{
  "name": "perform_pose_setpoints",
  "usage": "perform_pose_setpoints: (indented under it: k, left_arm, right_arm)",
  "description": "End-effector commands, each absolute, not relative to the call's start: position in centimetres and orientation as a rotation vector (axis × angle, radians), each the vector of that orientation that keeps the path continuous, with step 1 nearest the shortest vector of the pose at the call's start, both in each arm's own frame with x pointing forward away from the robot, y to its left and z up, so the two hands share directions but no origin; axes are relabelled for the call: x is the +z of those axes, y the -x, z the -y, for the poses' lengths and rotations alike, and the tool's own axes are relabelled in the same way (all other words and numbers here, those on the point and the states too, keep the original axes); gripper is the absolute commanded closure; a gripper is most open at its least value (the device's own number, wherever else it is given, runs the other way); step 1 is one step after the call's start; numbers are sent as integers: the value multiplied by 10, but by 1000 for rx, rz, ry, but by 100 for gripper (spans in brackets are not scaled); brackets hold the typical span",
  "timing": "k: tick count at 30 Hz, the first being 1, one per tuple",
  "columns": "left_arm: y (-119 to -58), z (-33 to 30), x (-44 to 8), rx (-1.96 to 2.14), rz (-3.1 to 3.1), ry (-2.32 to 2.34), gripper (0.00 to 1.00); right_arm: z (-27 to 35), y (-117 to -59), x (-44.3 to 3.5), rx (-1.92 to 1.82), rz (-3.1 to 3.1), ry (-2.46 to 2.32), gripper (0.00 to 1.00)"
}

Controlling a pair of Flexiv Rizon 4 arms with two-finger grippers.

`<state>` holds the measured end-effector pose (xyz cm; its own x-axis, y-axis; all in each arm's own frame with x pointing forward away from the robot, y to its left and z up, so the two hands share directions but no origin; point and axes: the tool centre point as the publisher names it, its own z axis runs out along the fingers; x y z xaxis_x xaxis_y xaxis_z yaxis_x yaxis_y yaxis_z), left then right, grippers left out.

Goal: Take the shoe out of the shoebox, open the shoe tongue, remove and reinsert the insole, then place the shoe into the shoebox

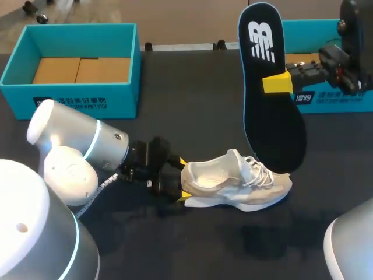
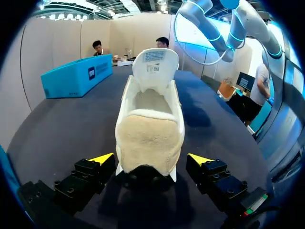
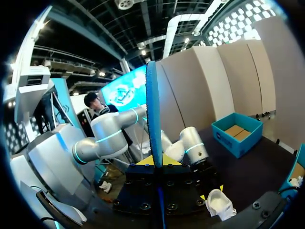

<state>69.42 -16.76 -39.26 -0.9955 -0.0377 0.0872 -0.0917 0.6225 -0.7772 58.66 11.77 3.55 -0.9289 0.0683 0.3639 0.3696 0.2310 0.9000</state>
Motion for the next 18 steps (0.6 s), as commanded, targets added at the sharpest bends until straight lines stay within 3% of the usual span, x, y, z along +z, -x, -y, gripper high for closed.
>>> perform_pose_setpoints:
  k: [1, 8, 11, 18]
  left_arm:
    - [-694, 168, -391, 1252, 2810, -110, 0]
    - [-703, 159, -368, 1083, 2924, -2, 0]
    - [-700, 168, -362, 735, 3098, 26, 0]
    - [-700, 168, -362, 735, 3098, 26, 0]
  right_arm:
    - [-120, -590, 36, -1753, 2258, 409, 100]
    - [-120, -590, 36, -1753, 2258, 409, 100]
    - [-120, -590, 36, -1753, 2258, 409, 100]
    - [-120, -590, 36, -1753, 2258, 409, 100]
